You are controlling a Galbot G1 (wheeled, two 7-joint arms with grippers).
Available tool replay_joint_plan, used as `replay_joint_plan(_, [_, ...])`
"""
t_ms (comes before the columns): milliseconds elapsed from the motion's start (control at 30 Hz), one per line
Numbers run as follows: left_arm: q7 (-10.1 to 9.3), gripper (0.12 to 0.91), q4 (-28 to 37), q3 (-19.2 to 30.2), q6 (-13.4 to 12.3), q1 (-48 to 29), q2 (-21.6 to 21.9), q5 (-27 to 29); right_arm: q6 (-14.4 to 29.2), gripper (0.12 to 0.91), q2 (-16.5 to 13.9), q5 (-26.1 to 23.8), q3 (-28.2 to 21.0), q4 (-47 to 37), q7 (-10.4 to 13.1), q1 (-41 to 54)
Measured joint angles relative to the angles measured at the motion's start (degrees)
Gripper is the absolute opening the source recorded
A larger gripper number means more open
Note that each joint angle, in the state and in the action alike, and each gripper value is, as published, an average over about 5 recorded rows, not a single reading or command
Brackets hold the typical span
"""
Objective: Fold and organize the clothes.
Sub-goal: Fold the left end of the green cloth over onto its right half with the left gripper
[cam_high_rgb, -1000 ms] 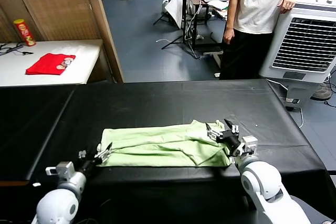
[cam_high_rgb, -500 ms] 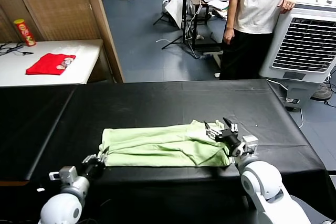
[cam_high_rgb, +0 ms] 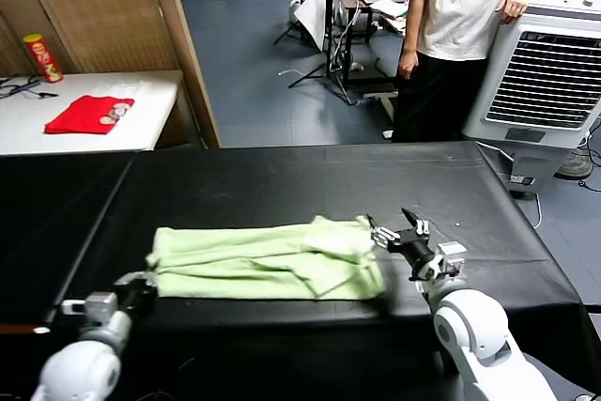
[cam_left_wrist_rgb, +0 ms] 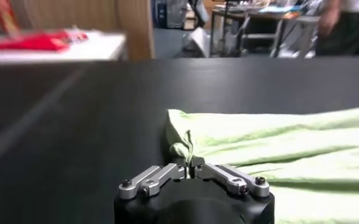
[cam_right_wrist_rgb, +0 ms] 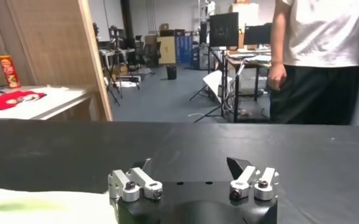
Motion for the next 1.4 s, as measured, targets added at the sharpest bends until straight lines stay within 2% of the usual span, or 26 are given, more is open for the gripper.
replay_joint_plan(167, [-0.93, 0.164, -2.72, -4.29, 0.67, 2.05, 4.26, 2.25, 0.10, 0.798, 0.56, -0.46, 0.76, 0.90, -0.01, -0.97])
replay_joint_plan(300, [-1.75, 0.164, -6.11, -3.68, 2.26, 1.94, 3.55, 0.65, 0.37, 0.798, 0.73, -1.13, 1.54, 1.15, -0.10, -1.90])
replay_joint_plan(400, [-2.73, 0.164, -9.52, -1.08, 4.49, 1.22, 0.75, -2.55, 0.49, 0.798, 1.07, -1.54, 2.37, 1.39, -0.10, -2.49])
replay_joint_plan(533, [-3.59, 0.164, -12.89, 4.88, 6.58, -0.69, -4.26, -6.52, 0.50, 0.798, 1.73, -2.28, 3.36, 1.79, -0.09, -3.11])
replay_joint_plan(733, [-4.29, 0.164, -13.28, 15.97, 6.41, -5.01, -12.57, -7.61, 0.39, 0.798, 2.22, -2.80, 4.76, 1.94, -0.24, -3.53])
replay_joint_plan(933, [-5.39, 0.164, -11.20, 23.51, 5.91, -8.23, -18.80, -7.71, 0.33, 0.798, 2.18, -3.40, 5.31, 1.23, -0.42, -3.52])
replay_joint_plan(1133, [-6.51, 0.164, -10.10, 27.40, 5.33, -8.87, -22.46, -7.60, 0.23, 0.798, 2.35, -3.89, 5.06, 0.42, -0.52, -3.16])
replay_joint_plan(1400, [-6.94, 0.164, -8.62, 29.15, 4.50, -9.15, -25.33, -6.98, 0.12, 0.798, 2.39, -4.13, 4.16, 0.07, -0.61, -2.75])
